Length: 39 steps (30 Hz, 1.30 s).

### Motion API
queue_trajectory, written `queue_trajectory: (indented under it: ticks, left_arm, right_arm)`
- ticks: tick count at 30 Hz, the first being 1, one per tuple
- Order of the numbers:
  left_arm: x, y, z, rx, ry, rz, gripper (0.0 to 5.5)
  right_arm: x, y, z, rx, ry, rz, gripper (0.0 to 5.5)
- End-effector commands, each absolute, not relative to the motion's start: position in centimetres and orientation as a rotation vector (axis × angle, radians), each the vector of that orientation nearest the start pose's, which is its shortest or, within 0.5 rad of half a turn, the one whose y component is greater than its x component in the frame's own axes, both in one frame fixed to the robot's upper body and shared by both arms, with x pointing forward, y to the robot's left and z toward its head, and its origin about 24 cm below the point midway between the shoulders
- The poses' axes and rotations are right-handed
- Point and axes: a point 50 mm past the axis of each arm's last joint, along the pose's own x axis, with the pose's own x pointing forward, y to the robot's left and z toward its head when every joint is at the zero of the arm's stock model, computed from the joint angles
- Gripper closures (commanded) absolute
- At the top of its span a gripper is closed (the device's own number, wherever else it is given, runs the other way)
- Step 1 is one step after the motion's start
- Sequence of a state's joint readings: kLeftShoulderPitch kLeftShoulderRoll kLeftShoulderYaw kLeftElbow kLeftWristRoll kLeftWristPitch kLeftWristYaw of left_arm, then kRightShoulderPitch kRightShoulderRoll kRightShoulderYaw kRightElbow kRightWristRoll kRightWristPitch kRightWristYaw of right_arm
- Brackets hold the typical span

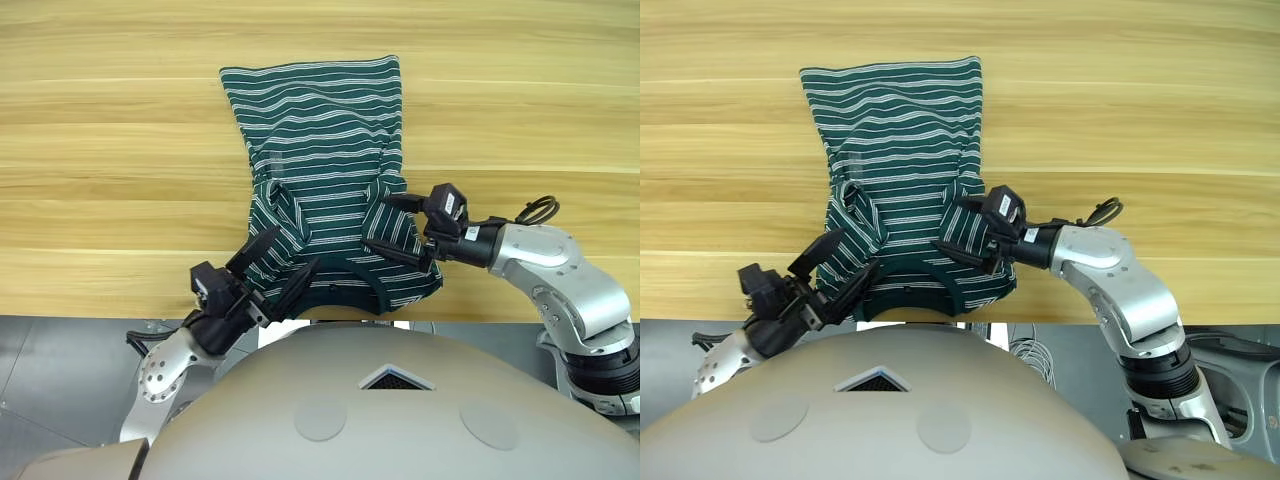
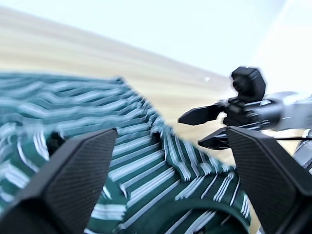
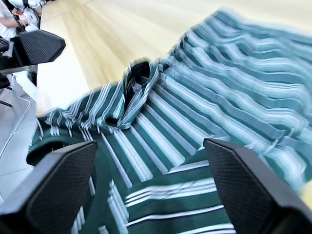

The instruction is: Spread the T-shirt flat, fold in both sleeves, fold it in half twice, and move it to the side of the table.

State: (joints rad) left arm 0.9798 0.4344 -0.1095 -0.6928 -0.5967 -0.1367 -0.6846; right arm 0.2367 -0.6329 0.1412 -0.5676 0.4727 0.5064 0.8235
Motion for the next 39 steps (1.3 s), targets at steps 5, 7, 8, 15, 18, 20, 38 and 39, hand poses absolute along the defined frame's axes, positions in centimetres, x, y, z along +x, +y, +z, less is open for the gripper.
queue_trajectory:
  ticks: [5,7,8,15,18,20,38,39]
  left_arm:
    - [6.6,26.1,8.5,0.52,0.335,-0.854,1.48]
    - [6.9,28.0,7.7,0.665,0.436,-0.897,1.48]
    - [7.0,28.7,7.1,0.72,0.481,-0.92,1.48]
    - [8.6,29.3,5.3,1.052,0.485,-1.133,1.48]
    - [9.1,28.4,5.0,1.109,0.412,-1.207,1.48]
    - [9.4,27.3,5.0,1.123,0.338,-1.241,1.48]
    - [10.0,22.9,3.0,1.087,0.17,-1.443,1.48]
    - [9.9,22.8,2.8,1.093,0.167,-1.458,1.48]
  right_arm:
    - [19.4,-28.5,10.4,-0.581,0.118,1.086,1.42]
    - [19.1,-29.3,8.5,-0.742,0.184,1.175,1.42]
    - [18.9,-29.0,7.5,-0.769,0.196,1.234,1.42]
    - [17.3,-28.0,3.4,-0.863,0.202,1.537,1.42]
    - [16.1,-27.9,2.2,-0.905,0.227,1.66,1.42]
    - [15.7,-27.1,2.0,-0.894,0.188,1.703,1.42]
    - [15.7,-21.2,1.7,-0.869,-0.07,1.771,1.42]
    - [15.8,-21.1,1.6,-0.871,-0.073,1.765,1.42]
